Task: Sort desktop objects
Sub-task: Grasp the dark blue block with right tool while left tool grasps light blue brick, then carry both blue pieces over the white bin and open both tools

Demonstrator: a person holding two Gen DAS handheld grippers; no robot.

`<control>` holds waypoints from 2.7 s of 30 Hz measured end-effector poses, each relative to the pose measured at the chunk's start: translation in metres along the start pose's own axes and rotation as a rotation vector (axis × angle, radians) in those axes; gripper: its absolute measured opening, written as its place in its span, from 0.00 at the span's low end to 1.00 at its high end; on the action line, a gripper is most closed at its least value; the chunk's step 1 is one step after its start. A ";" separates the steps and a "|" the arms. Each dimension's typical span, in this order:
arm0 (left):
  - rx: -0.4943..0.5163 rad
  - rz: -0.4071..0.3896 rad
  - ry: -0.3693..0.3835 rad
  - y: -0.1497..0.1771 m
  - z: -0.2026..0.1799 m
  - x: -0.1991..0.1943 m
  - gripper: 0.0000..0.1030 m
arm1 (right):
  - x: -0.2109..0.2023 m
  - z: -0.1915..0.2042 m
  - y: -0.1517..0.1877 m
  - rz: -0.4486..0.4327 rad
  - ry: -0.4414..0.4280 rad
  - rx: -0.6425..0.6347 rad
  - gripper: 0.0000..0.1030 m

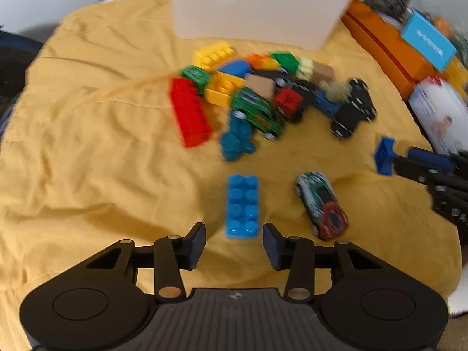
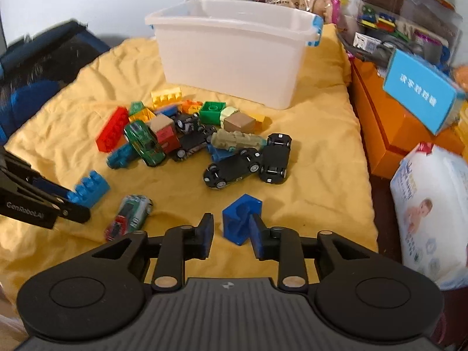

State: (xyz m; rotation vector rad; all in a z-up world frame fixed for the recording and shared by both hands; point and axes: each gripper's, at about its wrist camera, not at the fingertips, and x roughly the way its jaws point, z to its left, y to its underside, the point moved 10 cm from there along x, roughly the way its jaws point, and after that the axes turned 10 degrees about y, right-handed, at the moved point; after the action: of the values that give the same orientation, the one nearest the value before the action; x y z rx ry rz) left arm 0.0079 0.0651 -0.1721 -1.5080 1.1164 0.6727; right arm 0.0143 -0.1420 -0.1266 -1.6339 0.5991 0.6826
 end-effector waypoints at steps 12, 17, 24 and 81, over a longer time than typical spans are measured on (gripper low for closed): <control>0.062 -0.030 -0.020 -0.006 -0.005 0.000 0.46 | 0.021 -0.030 -0.009 0.044 0.078 0.190 0.17; 0.068 -0.031 -0.035 -0.006 -0.003 0.002 0.46 | 0.025 0.013 -0.009 0.041 -0.029 0.049 0.17; 0.049 -0.034 -0.029 -0.003 -0.001 0.004 0.46 | 0.015 0.006 -0.012 -0.019 0.034 0.017 0.45; 0.102 -0.290 -0.106 -0.280 0.008 0.016 0.26 | 0.106 -0.027 -0.233 -0.158 0.002 0.093 0.38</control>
State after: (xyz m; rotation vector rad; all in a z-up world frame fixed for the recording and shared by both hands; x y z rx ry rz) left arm 0.2685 0.0591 -0.0692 -1.4908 0.8187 0.4821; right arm 0.2565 -0.1325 -0.0405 -1.5764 0.4899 0.5293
